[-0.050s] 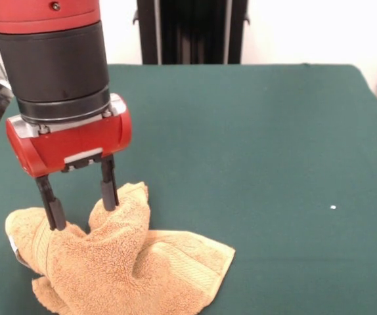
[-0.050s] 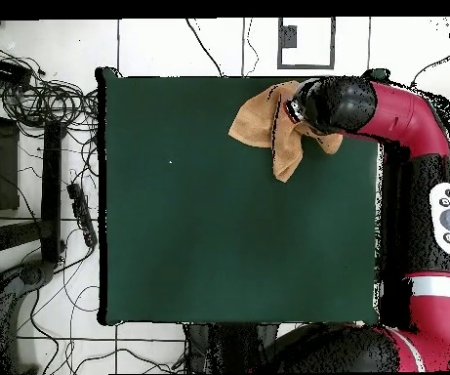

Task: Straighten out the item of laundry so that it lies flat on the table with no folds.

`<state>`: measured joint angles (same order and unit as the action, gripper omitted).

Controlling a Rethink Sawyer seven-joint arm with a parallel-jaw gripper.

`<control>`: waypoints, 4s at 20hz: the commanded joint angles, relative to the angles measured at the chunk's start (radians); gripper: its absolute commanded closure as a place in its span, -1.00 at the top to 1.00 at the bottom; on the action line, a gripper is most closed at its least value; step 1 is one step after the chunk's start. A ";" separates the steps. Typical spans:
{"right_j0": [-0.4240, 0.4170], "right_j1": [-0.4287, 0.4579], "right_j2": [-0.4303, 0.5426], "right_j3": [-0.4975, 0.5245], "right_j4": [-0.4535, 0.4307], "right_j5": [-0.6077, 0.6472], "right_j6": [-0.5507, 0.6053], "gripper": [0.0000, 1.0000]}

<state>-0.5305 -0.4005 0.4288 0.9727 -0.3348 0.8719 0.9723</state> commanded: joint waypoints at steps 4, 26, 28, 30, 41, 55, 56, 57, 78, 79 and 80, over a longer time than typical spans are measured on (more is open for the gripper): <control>0.029 -0.009 -0.019 0.130 0.022 0.063 0.105 1.00; -0.007 -0.016 -0.038 0.362 0.060 -0.110 0.196 1.00; -0.006 -0.016 -0.040 0.366 0.065 -0.113 0.197 1.00; -0.012 -0.016 -0.041 0.397 0.069 -0.140 0.210 1.00; -0.020 0.031 -0.029 0.442 0.108 -0.177 0.201 1.00; 0.011 0.182 0.035 0.295 0.147 -0.168 0.084 1.00; 0.015 0.196 0.043 0.272 0.146 -0.154 0.062 1.00; 0.019 0.201 0.043 0.257 0.145 -0.142 0.054 1.00; 0.022 0.283 0.087 0.246 0.205 -0.181 0.039 1.00; 0.022 0.282 0.087 0.250 0.206 -0.183 0.040 1.00; 0.022 0.281 0.084 0.254 0.208 -0.184 0.043 1.00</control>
<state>-0.5501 -0.2542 0.3793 1.1894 -0.1543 0.7202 0.9725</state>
